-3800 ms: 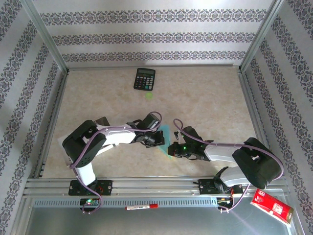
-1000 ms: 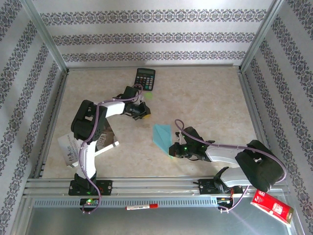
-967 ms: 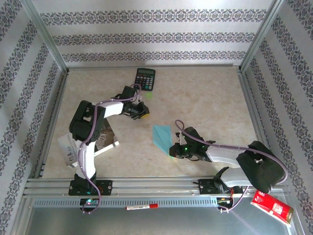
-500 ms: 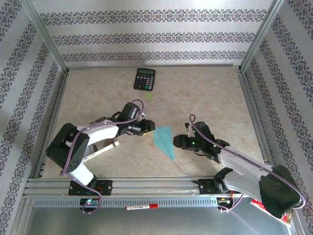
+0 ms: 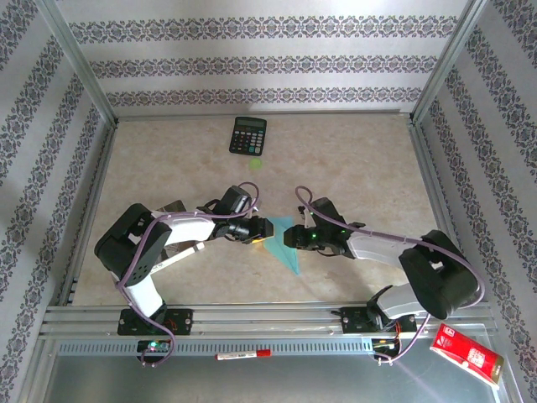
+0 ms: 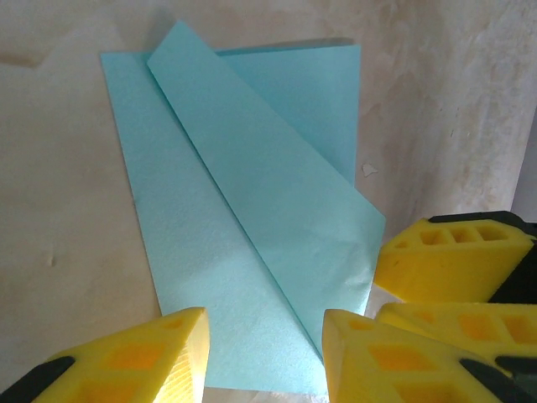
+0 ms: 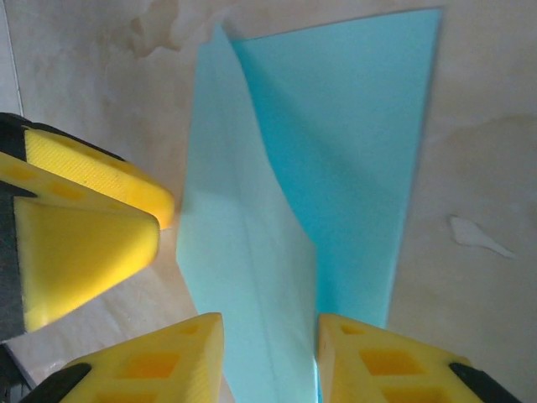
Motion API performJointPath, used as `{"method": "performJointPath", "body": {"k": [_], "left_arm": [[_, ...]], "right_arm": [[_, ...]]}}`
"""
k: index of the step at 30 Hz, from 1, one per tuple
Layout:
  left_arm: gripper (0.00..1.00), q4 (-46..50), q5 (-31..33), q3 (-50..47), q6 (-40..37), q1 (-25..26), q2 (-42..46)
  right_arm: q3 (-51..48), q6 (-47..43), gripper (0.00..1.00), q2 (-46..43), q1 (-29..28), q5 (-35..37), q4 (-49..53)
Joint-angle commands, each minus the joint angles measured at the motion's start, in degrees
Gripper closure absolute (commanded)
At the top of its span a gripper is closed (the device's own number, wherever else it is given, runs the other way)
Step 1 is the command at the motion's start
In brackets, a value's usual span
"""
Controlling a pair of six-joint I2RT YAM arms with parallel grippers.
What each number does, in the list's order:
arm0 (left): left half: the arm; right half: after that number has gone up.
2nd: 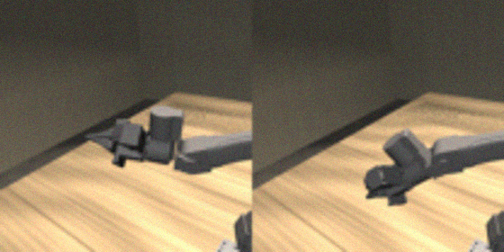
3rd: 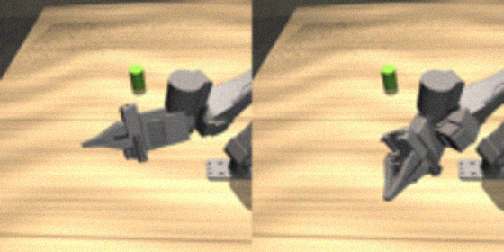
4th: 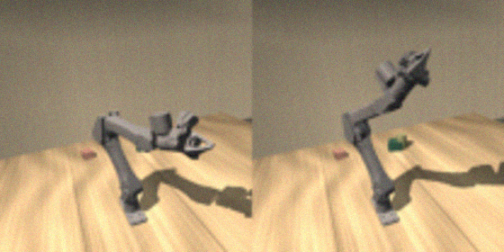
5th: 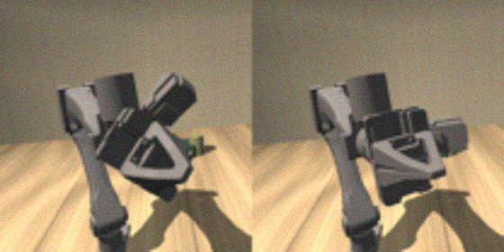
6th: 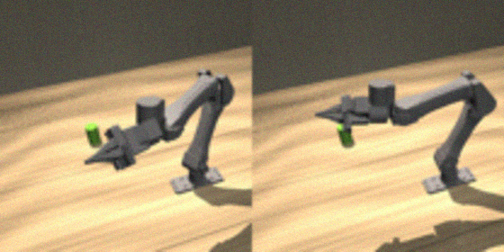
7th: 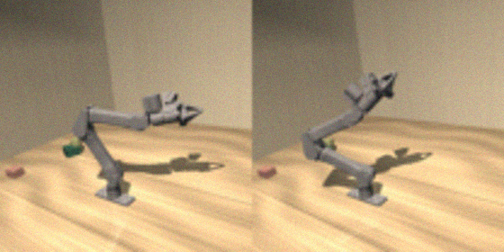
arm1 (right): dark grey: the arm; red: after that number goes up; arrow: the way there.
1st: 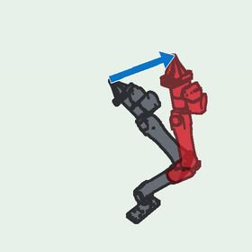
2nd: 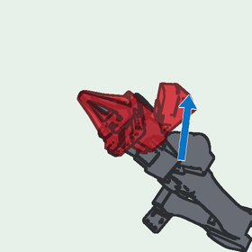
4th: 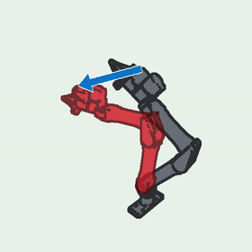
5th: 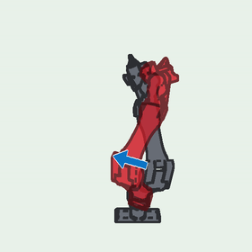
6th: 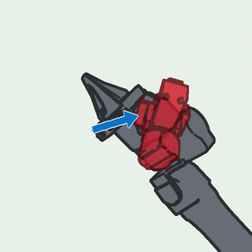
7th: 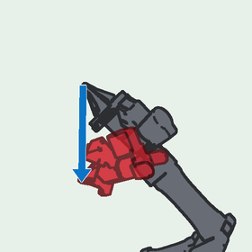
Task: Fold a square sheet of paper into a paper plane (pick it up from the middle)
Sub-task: Turn over the paper at the center of the table.
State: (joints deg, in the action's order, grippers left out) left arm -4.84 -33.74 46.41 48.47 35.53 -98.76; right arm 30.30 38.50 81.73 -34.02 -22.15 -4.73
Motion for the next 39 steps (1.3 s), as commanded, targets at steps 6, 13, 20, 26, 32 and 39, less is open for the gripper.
{"method": "performJointPath", "body": {"k": [6, 13, 20, 26, 32, 39], "left_arm": [[0.60, -1.42, 1.13, 0.00, -0.51, -0.10, -0.12], [0.61, -1.41, 1.47, -0.68, -0.39, -0.91, 1.14], [0.60, 2.13, 2.12, -2.25, -0.85, -5.84, 8.86], [0.57, 10.41, 6.55, -4.43, -3.17, -12.67, 21.22], [0.52, 17.55, 9.43, -3.77, -4.89, -19.30, 27.33], [0.51, 20.18, 9.75, -3.42, -5.41, -25.18, 27.85]], "right_arm": [[2.04, -3.84, 0.65, 2.79, -0.43, 0.67, -0.62], [1.35, -3.49, 0.79, 5.46, -1.21, -1.33, -3.93], [2.93, -6.26, 1.00, -1.36, 2.29, 1.00, 2.55], [14.84, -15.68, 1.00, -13.37, -0.40, 31.35, 31.43], [26.36, -17.09, 1.00, -5.53, -12.15, 67.07, 49.90], [34.53, -4.34, 1.00, 11.40, -22.97, 76.57, 62.90]]}}
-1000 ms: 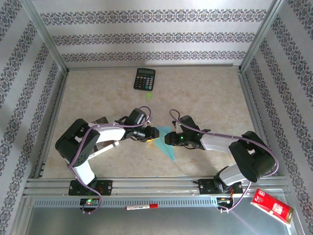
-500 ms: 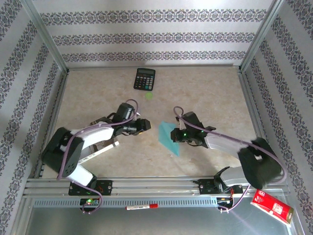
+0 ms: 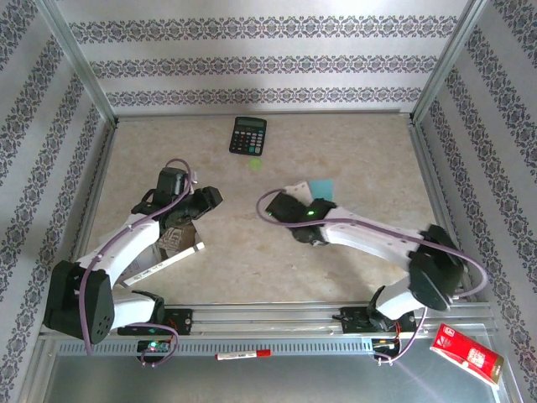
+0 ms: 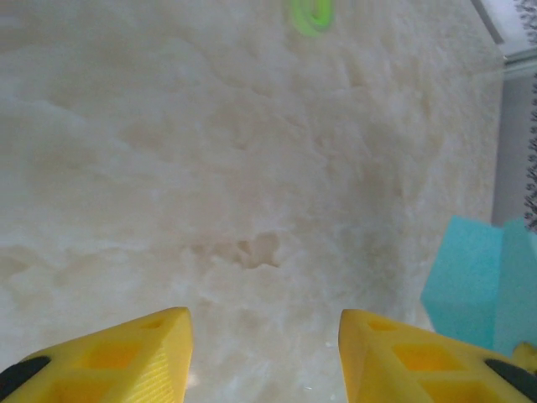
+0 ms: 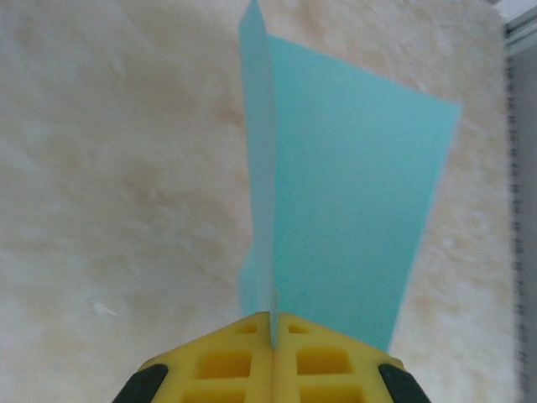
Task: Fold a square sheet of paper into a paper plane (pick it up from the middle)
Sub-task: Turn over the paper at the center of the table.
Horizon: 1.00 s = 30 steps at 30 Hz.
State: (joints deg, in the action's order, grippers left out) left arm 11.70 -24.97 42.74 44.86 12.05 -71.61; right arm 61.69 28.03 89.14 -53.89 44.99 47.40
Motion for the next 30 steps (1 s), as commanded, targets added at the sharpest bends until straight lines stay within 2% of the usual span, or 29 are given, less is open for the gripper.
{"method": "performJointPath", "body": {"k": [1, 7, 12, 16, 20, 21, 23, 26, 28, 30], "left_arm": [[0.51, 3.75, 1.00, 0.36, -1.87, -2.44, 0.73], [0.50, 4.80, 0.20, 1.48, -1.95, -6.06, -0.06], [0.45, 7.69, 0.84, 2.20, -2.93, -6.25, 1.57], [0.42, 9.78, 0.73, 1.26, -3.18, -6.29, 4.48], [0.42, 9.54, -3.33, -2.27, 0.84, -5.21, 8.74], [0.42, 9.50, -3.26, -3.06, 1.86, -4.05, 9.73], [0.43, 8.20, -1.24, -5.23, 5.08, 1.48, 12.15], [0.47, 4.19, 3.25, -6.90, 9.81, 12.59, 12.39], [0.51, -1.58, 5.34, -7.28, 12.34, 19.63, 9.22], [0.58, -6.50, 4.82, -5.86, 13.47, 24.77, 2.79]], "right_arm": [[4.68, 7.85, 1.00, 7.67, -4.64, 9.39, 12.50], [13.25, 13.67, 0.99, 24.24, -11.83, 3.60, 14.70], [19.33, 13.46, 0.89, 30.21, -14.57, -2.80, 11.03], [21.22, 10.23, 0.73, 27.34, -15.31, -10.12, 4.22], [13.65, 7.56, 0.68, 14.60, -15.06, -17.86, -5.94], [11.07, 7.00, 0.67, 10.96, -14.59, -19.94, -8.43], [3.35, 6.62, 0.65, 2.09, -11.83, -25.74, -13.49], [-8.31, 5.65, 0.55, -8.51, -2.88, -40.74, -21.78], [-14.89, 4.88, 0.55, -12.93, 3.22, -47.21, -26.23], [-18.55, 3.82, 0.57, -14.63, 9.12, -52.99, -27.26]]}}
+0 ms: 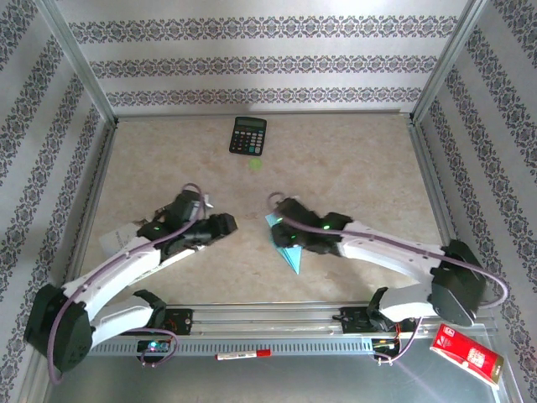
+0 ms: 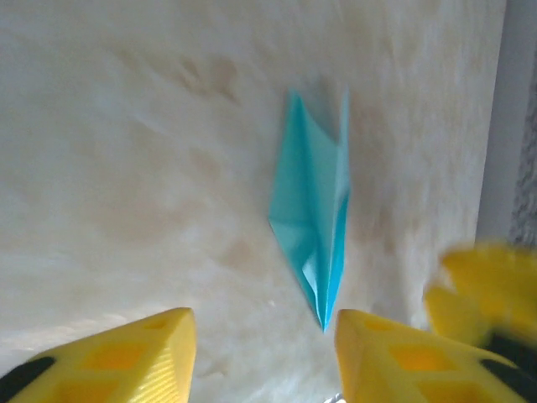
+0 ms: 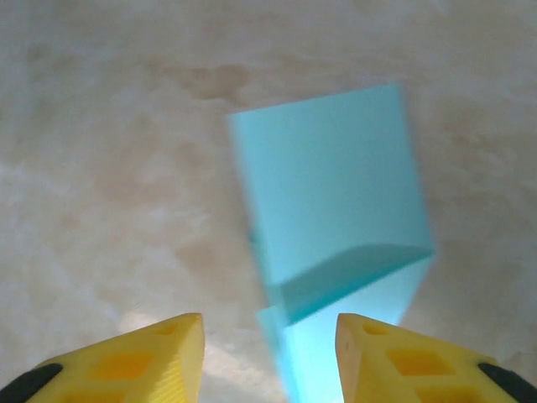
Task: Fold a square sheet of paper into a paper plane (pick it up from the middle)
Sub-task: Turn over the paper at the center of the table, then rotate the paper at the center of the table.
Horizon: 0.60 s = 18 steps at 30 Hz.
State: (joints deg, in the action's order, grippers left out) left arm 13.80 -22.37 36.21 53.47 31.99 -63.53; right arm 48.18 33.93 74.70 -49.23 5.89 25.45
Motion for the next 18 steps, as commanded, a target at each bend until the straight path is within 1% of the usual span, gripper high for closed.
{"method": "performJointPath", "body": {"k": [1, 2, 4, 7, 9, 12, 15, 18], "left_arm": [[0.62, -10.87, 1.45, 2.26, 4.63, 6.69, -9.30], [0.65, -12.58, 0.49, 4.13, 4.28, 8.28, -13.31], [0.71, -18.16, -3.41, 7.38, 4.23, 10.14, -21.20], [0.79, -22.72, -7.23, 11.63, 4.68, 10.51, -30.01], [0.83, -21.04, -7.66, 14.12, 3.48, 10.13, -33.46], [0.85, -20.56, -8.92, 15.29, 2.38, 8.69, -36.85], [0.87, -20.44, -11.47, 15.96, 1.19, 5.98, -39.89], [0.87, -15.84, -13.75, 19.63, -4.15, 3.25, -43.15]], "right_arm": [[-6.62, -2.09, 0.59, -0.57, 7.02, -15.93, -5.87], [-7.80, -1.91, 0.63, -0.74, 9.55, -17.59, -6.28], [-10.52, -1.06, 0.69, -1.21, 12.44, -19.58, -8.97], [-12.24, 0.15, 0.76, 0.24, 13.20, -20.77, -12.51], [-12.51, 1.22, 0.78, 1.84, 13.11, -20.70, -12.79], [-15.25, 4.94, 0.81, 3.09, 12.09, -21.01, -16.93], [-15.71, 8.61, 0.82, 4.95, 9.36, -20.80, -20.17], [-15.16, 12.72, 0.82, 7.58, 6.15, -21.09, -24.97]]}}
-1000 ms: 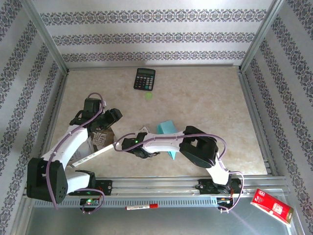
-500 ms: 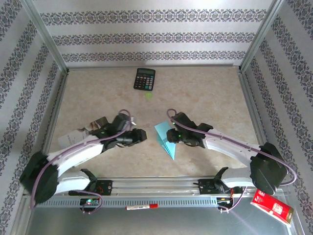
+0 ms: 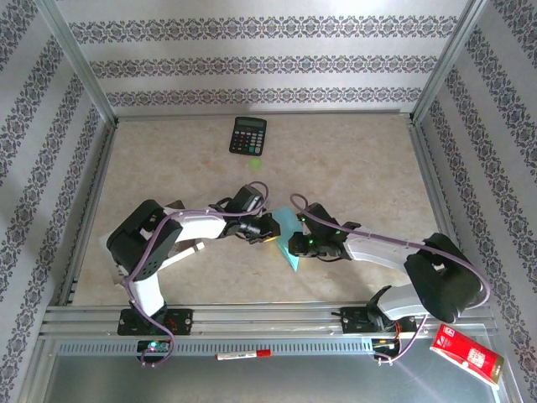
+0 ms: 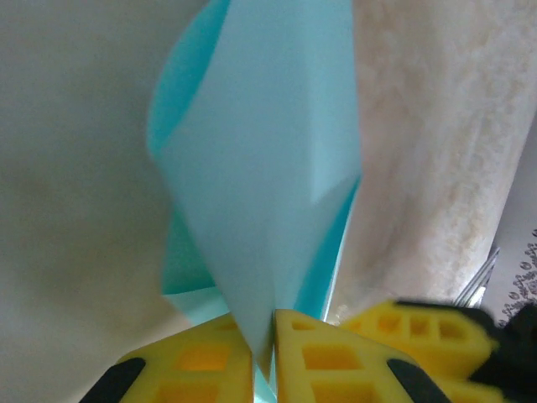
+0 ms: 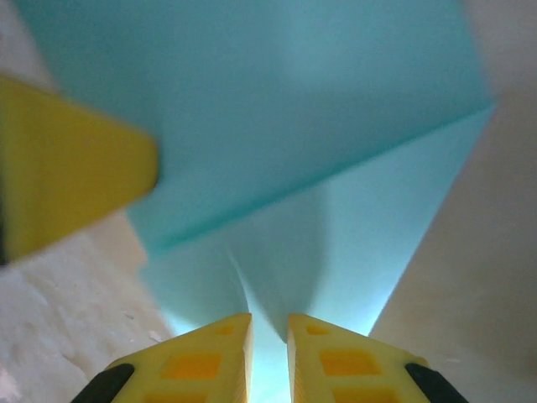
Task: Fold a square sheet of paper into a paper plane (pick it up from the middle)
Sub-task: Rotate the paper at the center of the table.
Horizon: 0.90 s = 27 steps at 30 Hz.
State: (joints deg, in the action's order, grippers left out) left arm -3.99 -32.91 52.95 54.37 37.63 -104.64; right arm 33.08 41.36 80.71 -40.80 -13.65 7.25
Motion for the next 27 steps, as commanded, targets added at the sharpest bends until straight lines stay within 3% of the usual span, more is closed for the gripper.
{"method": "performJointPath", "body": {"k": [1, 7, 11, 14, 16, 19, 22, 27], "left_arm": [[0.87, 3.38, -4.39, 4.24, -6.81, -3.55, -3.26], [0.77, 4.25, -9.09, 6.94, -10.26, -10.23, -3.95], [0.63, 8.02, -5.24, 2.60, -12.36, -12.18, 5.46], [0.60, 9.44, -1.96, -2.13, -10.52, -9.74, 13.08], [0.63, 7.30, -1.76, -3.82, -7.93, -7.12, 15.12], [0.75, 4.91, -4.09, -1.03, -6.11, -3.20, 11.44], [0.87, 3.96, -6.28, 3.03, -5.43, -2.20, 5.49], [0.94, 8.10, -5.76, 8.05, -8.81, -2.63, -0.41]], "right_arm": [[0.33, 6.62, 0.82, 2.40, -3.24, -2.26, -9.03], [0.73, 9.29, 0.76, -0.23, -3.31, -3.91, -12.21], [-4.23, 6.07, 0.66, -11.45, 4.82, -5.53, -7.66], [-6.32, 3.56, 0.55, -16.97, 13.05, -5.74, -4.62], [-5.75, 2.08, 0.50, -16.99, 15.80, -6.11, -4.44], [-2.41, -0.94, 0.41, -13.54, 16.61, -5.14, -2.64], [0.49, -2.60, 0.41, -9.30, 17.13, -4.36, -1.08], [1.23, -2.54, 0.42, -4.45, 17.68, -6.15, -3.28]]}}
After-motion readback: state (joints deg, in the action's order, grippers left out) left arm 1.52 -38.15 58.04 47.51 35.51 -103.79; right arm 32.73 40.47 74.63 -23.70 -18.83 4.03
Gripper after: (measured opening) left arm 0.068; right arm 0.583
